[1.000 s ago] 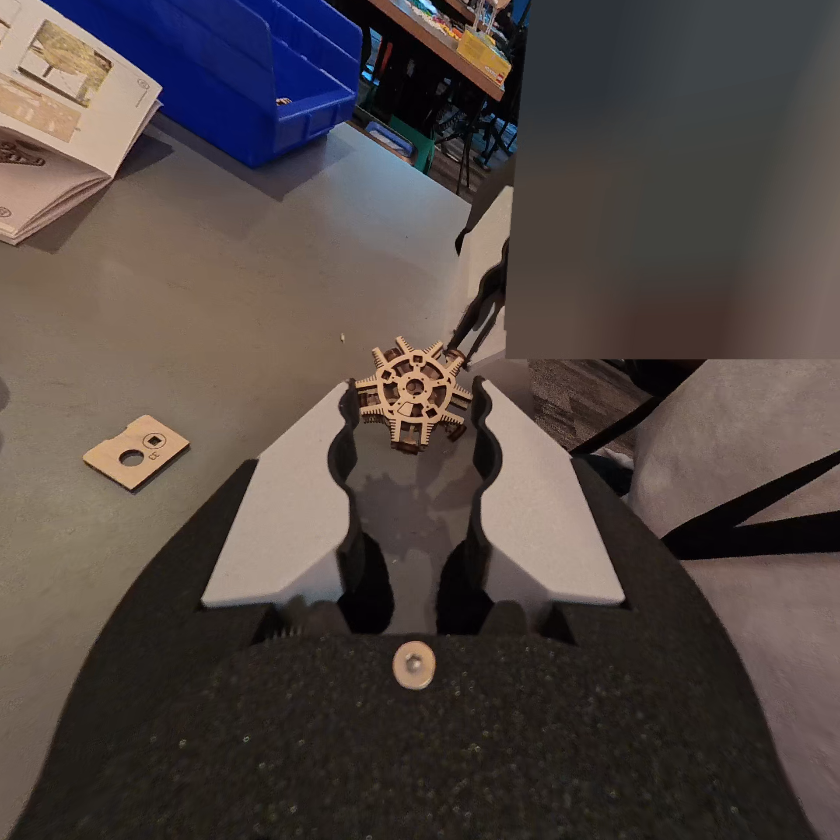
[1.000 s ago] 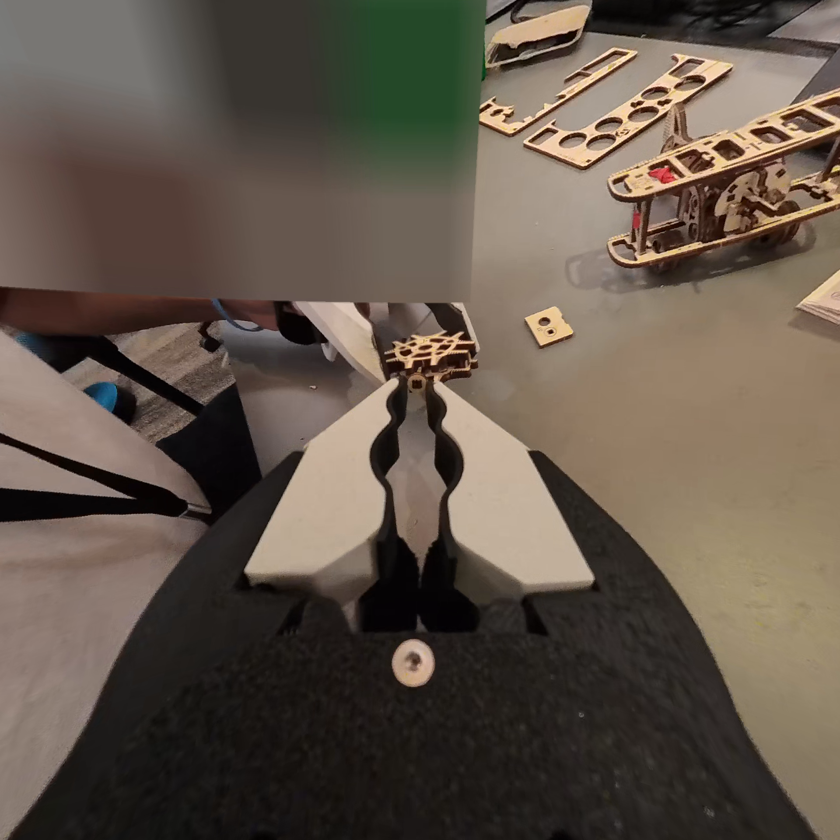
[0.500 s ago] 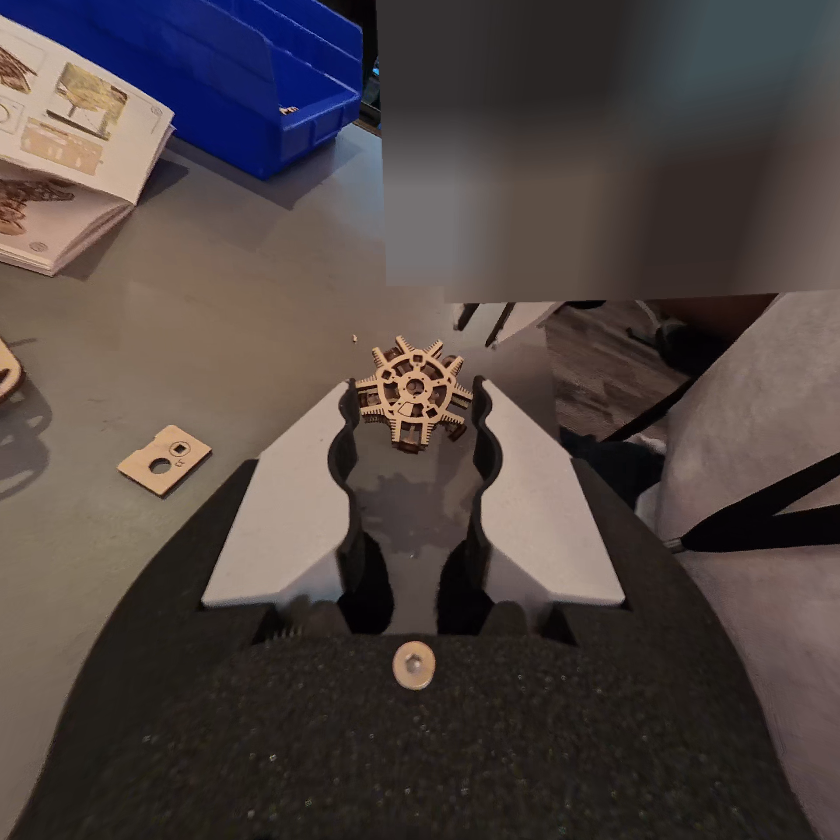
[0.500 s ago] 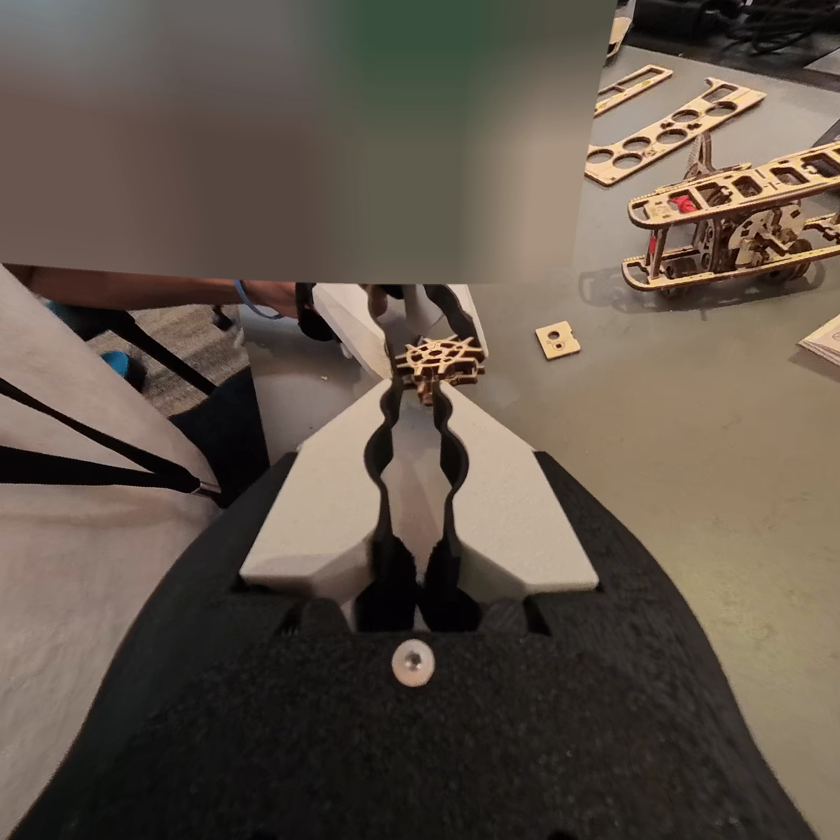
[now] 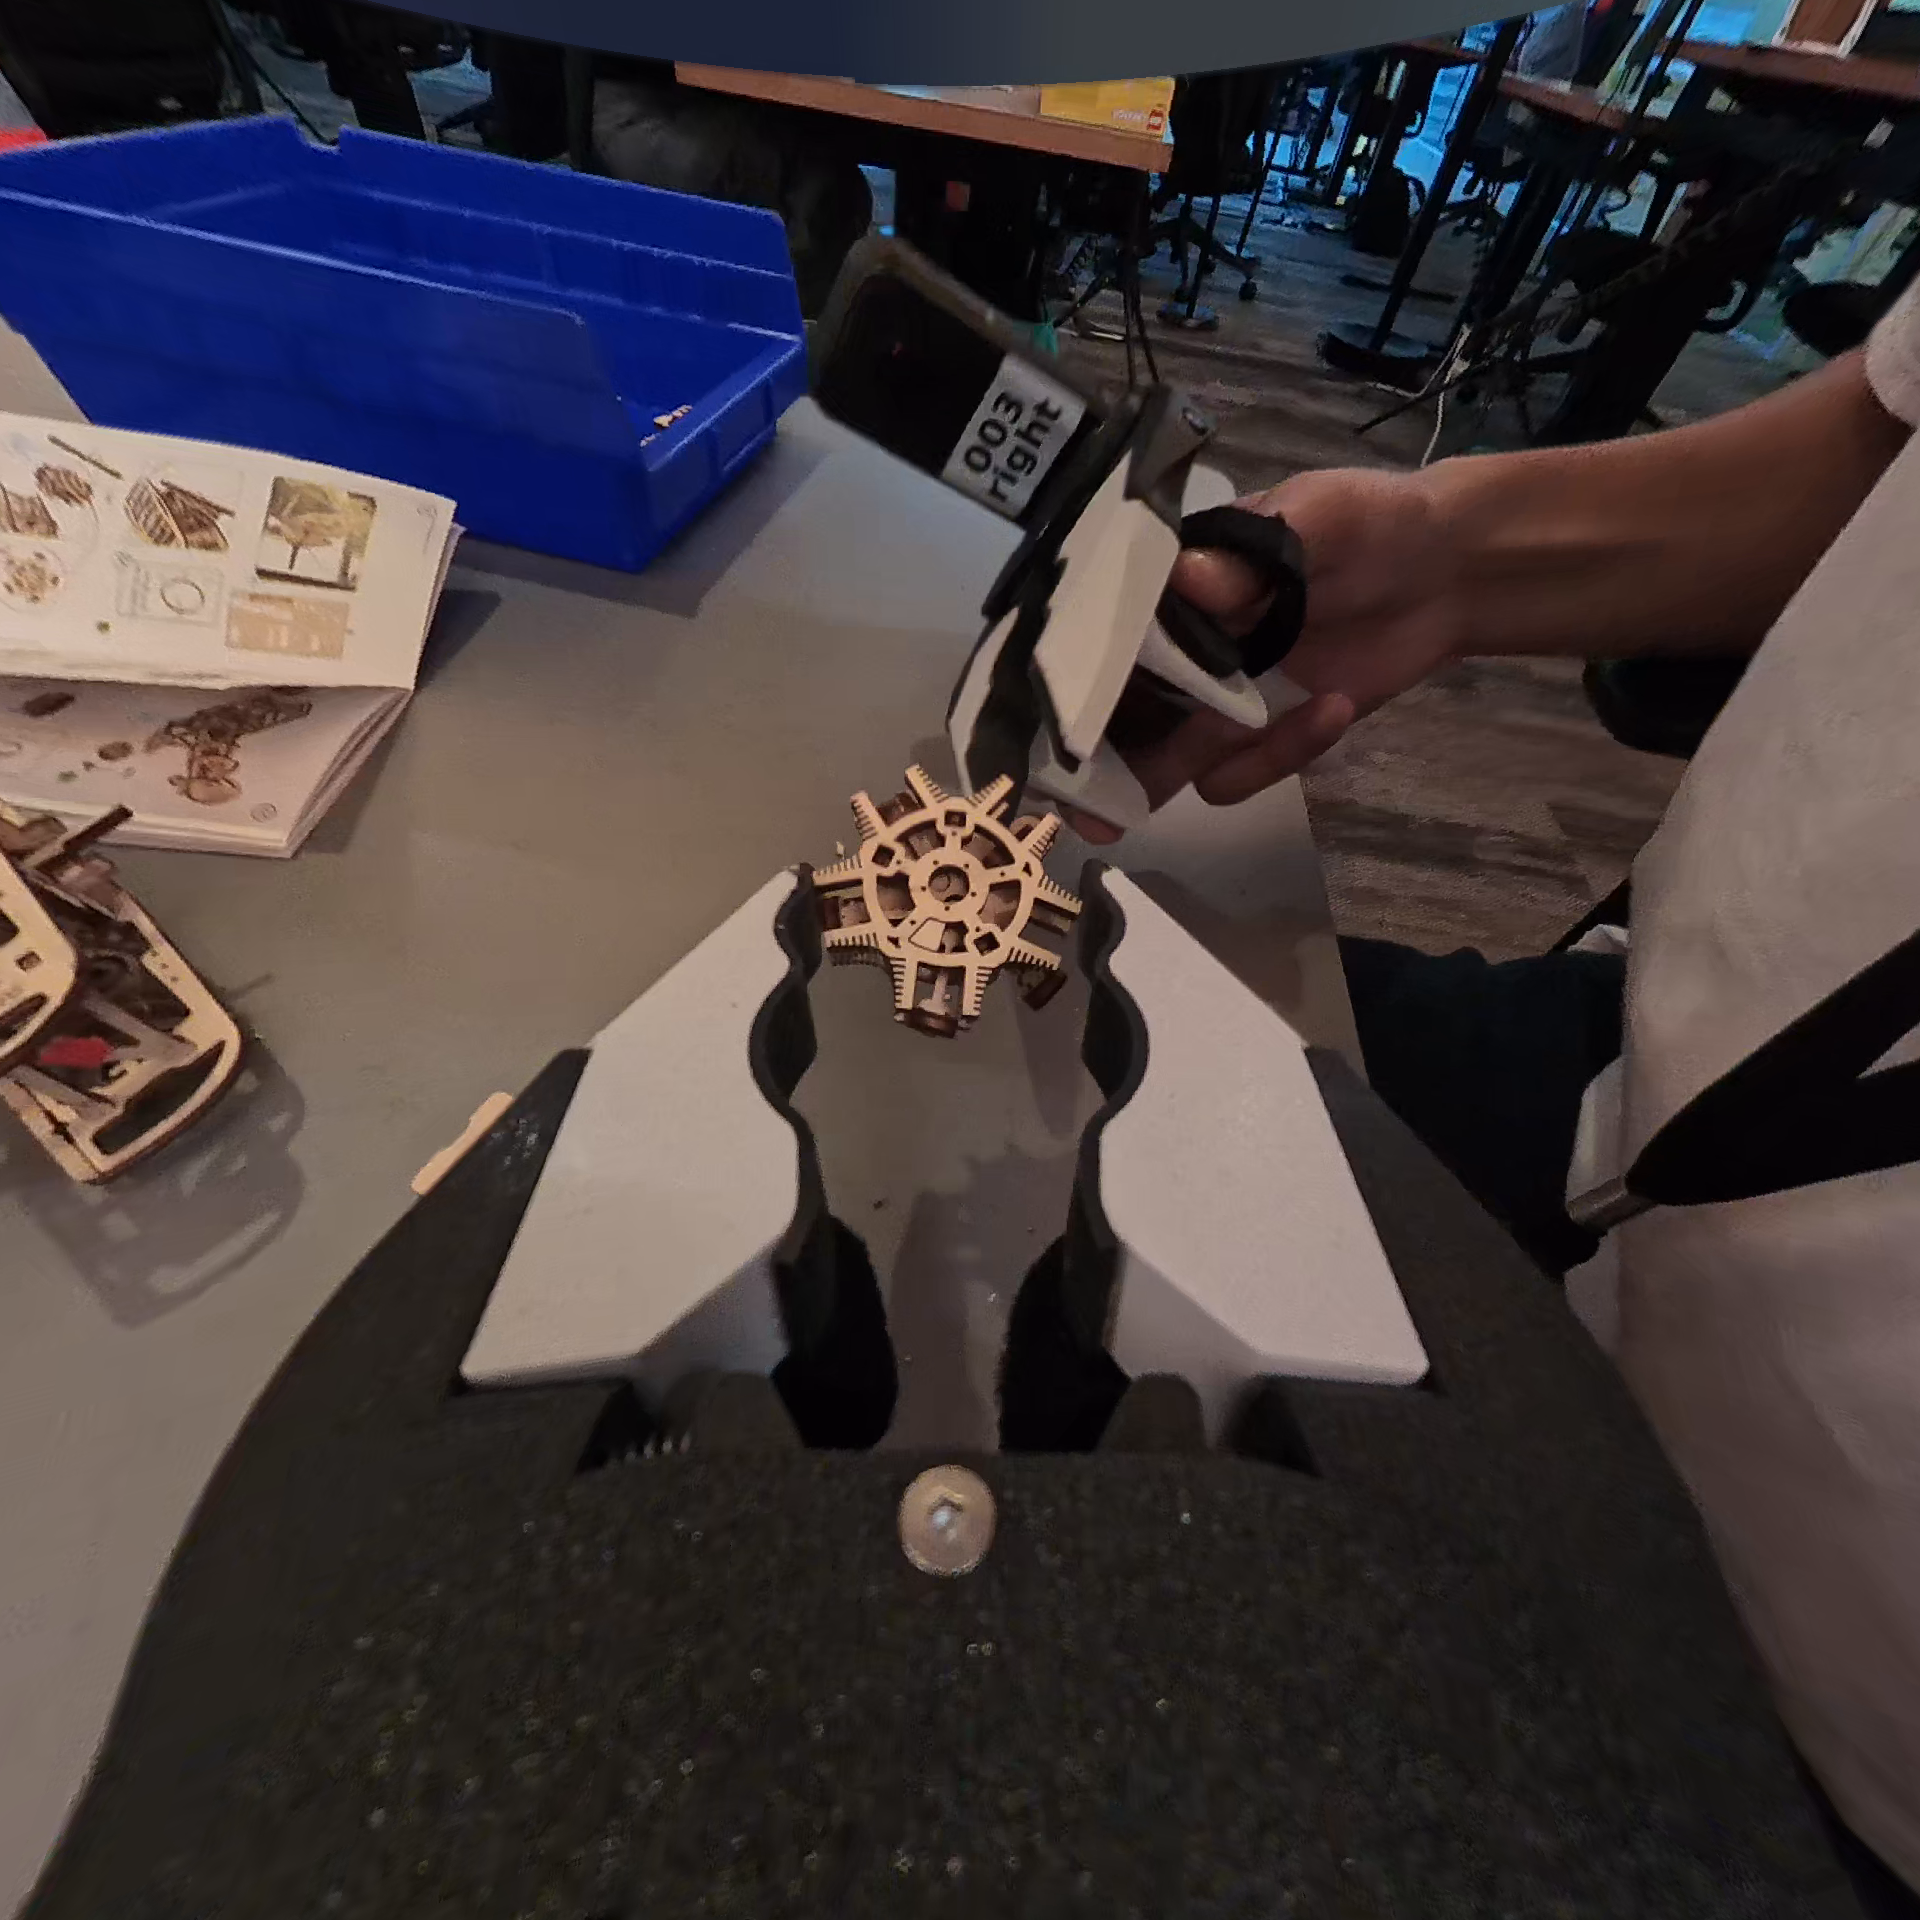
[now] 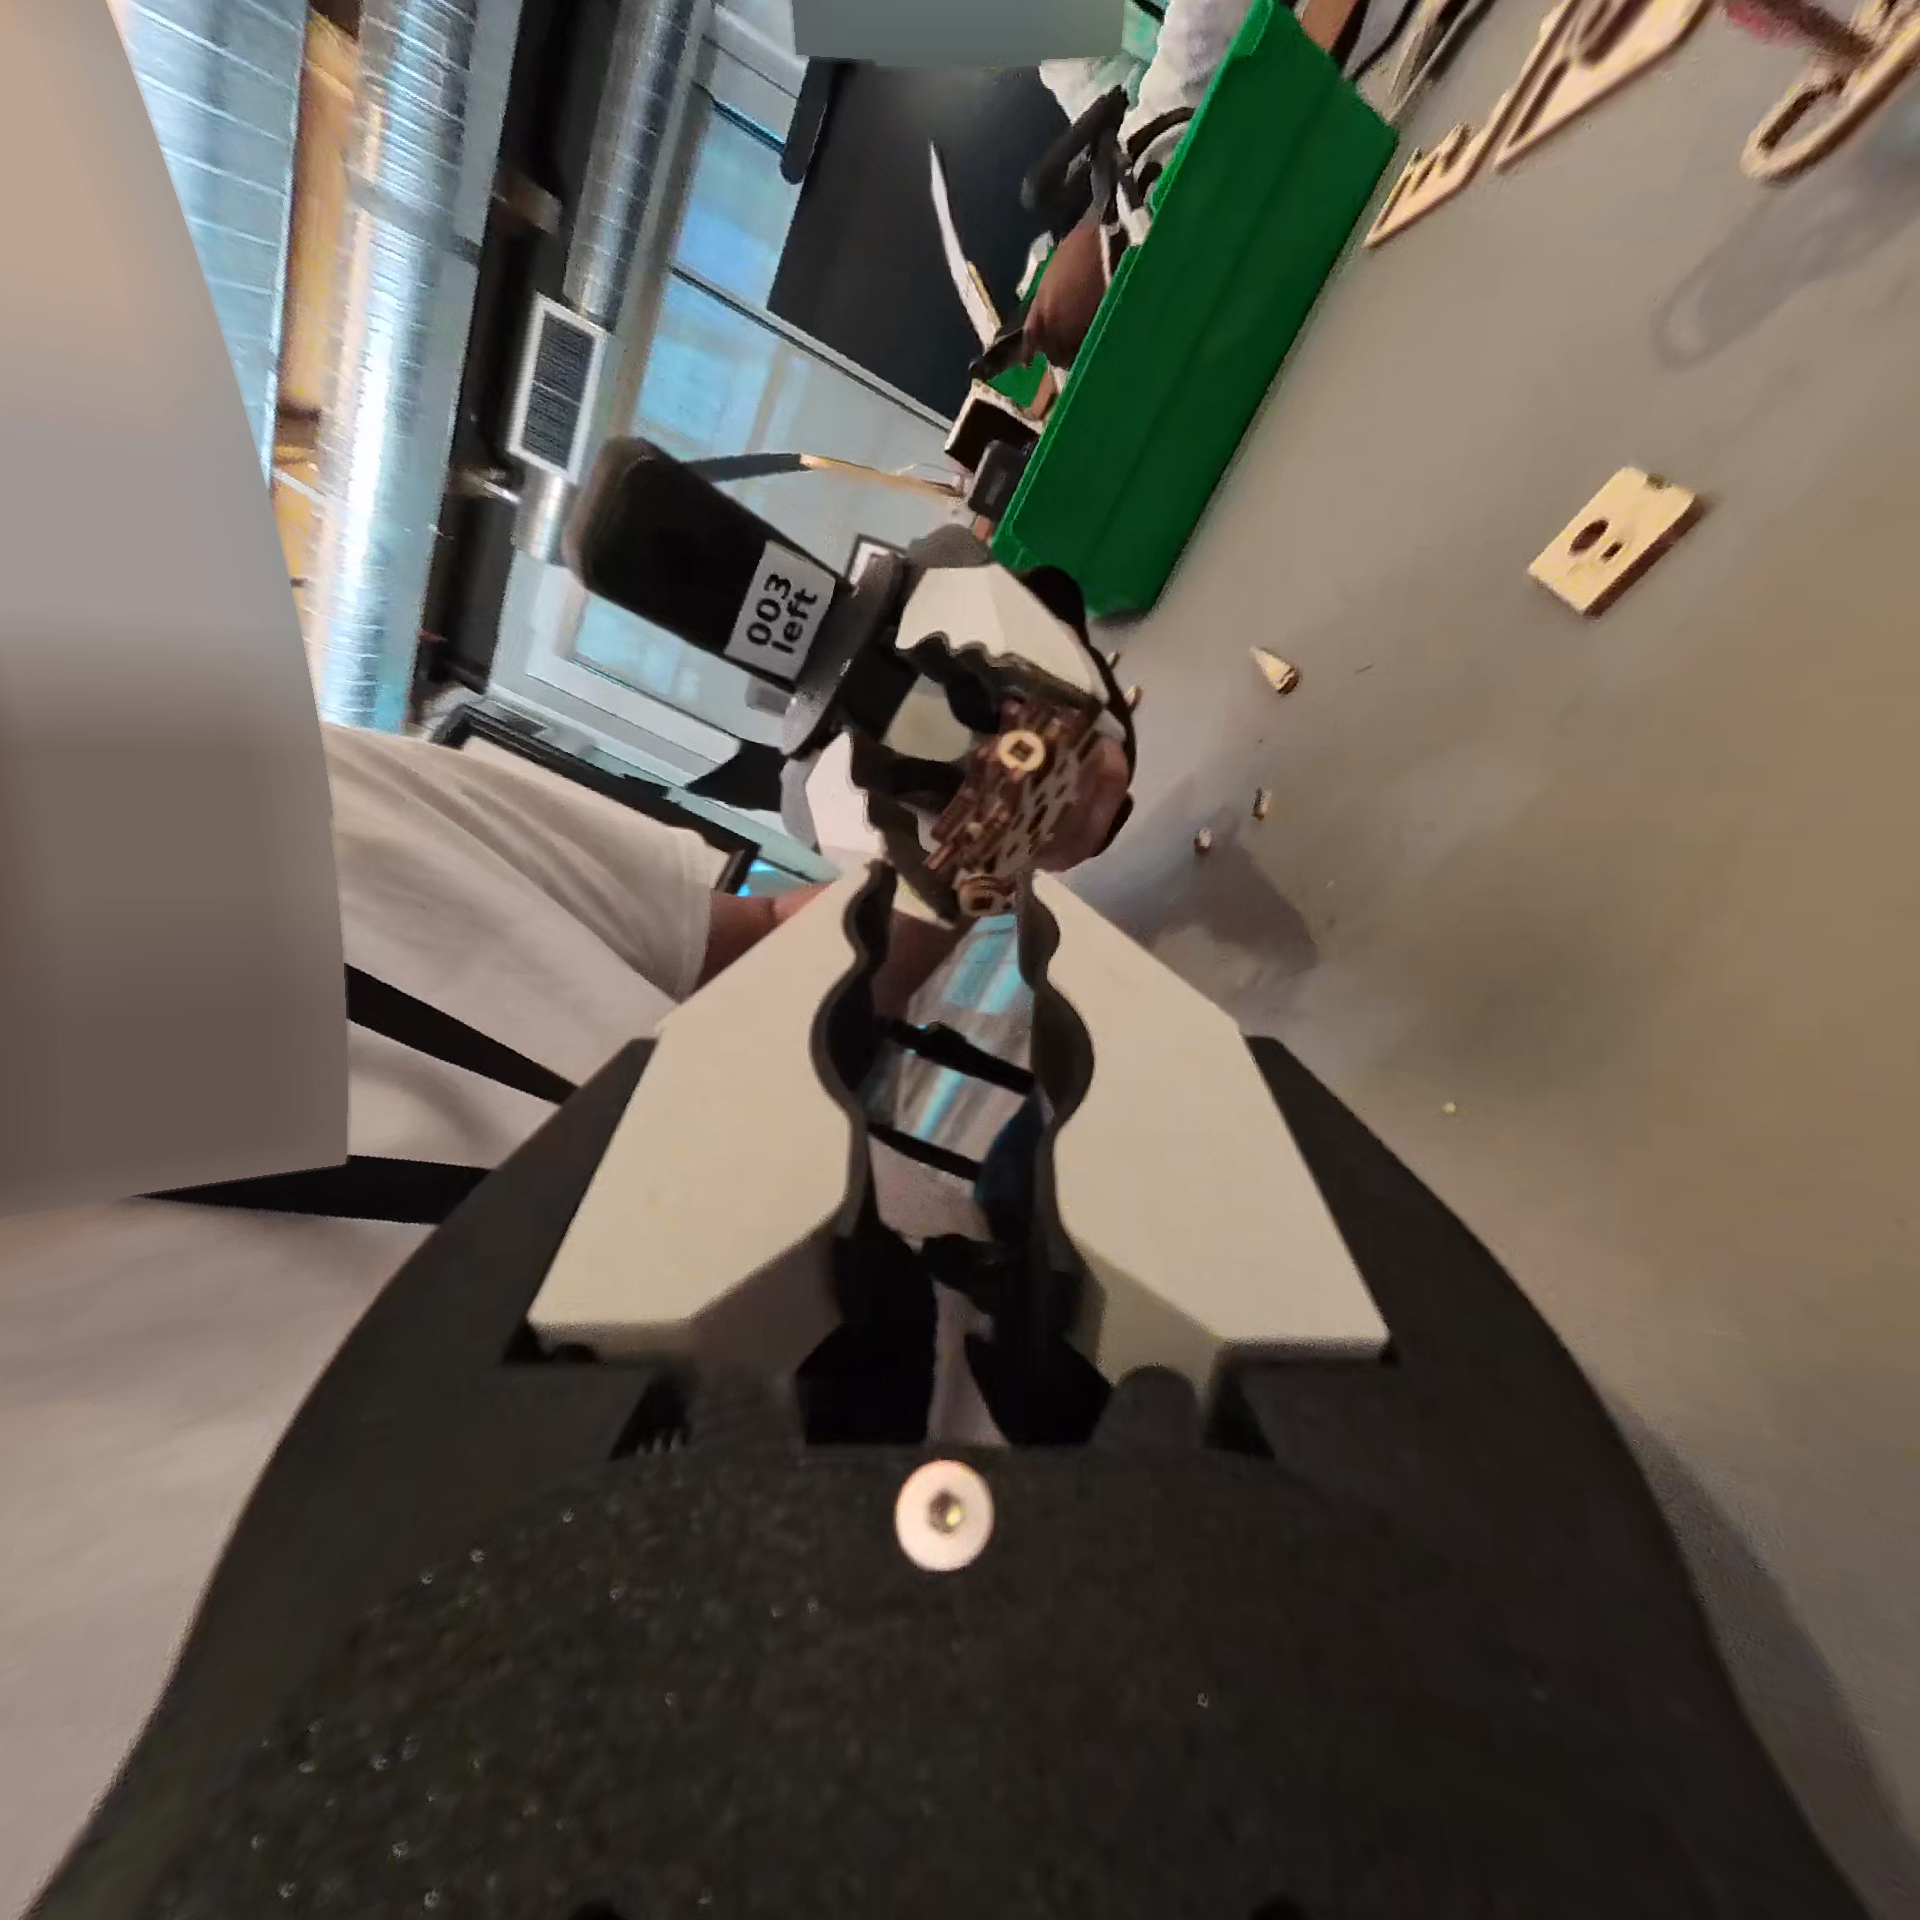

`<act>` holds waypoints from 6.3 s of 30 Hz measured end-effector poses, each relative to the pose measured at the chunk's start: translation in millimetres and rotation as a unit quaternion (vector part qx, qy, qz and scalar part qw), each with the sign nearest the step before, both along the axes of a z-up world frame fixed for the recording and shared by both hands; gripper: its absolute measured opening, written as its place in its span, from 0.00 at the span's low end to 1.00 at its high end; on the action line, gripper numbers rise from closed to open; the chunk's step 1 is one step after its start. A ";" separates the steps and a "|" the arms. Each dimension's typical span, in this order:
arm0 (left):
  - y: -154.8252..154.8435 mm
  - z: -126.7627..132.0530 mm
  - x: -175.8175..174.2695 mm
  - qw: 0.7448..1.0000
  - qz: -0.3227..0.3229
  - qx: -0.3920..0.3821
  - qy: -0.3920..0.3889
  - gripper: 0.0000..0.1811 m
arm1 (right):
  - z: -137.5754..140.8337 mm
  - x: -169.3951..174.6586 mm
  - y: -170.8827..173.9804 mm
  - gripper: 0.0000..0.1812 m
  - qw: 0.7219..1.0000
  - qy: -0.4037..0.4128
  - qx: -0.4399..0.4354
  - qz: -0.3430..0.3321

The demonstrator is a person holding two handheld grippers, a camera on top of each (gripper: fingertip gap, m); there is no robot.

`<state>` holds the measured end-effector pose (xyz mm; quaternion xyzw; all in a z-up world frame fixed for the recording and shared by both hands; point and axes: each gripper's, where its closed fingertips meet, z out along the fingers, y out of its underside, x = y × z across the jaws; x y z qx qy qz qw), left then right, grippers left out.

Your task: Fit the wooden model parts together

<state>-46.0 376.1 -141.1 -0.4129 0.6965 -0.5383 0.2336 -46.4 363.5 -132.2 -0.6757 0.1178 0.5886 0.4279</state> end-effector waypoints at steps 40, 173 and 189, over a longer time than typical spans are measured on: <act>-4.6 -48.3 -3.3 0.988 0.020 0.154 -0.006 0.26 | -37.4 13.4 6.8 0.12 0.984 -0.177 0.004 -0.015; -2.2 -41.7 -56.6 0.908 -0.099 -0.298 0.277 0.42 | -53.3 -34.6 15.0 0.04 0.666 -0.726 0.166 0.043; 8.9 -82.6 -57.4 0.978 0.019 0.045 0.201 0.44 | -61.5 -30.6 20.4 0.04 0.712 -0.687 0.138 0.048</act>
